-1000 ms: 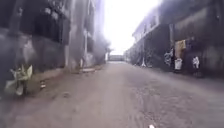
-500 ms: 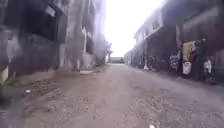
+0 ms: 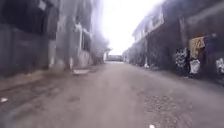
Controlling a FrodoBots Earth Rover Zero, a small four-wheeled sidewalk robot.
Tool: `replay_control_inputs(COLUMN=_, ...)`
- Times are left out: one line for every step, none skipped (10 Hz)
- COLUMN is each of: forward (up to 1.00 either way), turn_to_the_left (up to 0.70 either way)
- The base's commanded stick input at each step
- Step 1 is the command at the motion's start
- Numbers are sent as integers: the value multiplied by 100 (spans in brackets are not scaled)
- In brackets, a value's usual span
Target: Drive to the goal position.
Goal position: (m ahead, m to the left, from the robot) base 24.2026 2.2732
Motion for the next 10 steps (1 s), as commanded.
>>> replay_control_inputs(forward=100, turn_to_the_left=0)
replay_control_inputs(forward=100, turn_to_the_left=0)
replay_control_inputs(forward=100, turn_to_the_left=0)
replay_control_inputs(forward=100, turn_to_the_left=0)
replay_control_inputs(forward=100, turn_to_the_left=0)
replay_control_inputs(forward=100, turn_to_the_left=0)
replay_control_inputs(forward=100, turn_to_the_left=0)
replay_control_inputs(forward=100, turn_to_the_left=0)
replay_control_inputs(forward=100, turn_to_the_left=0)
replay_control_inputs(forward=100, turn_to_the_left=0)
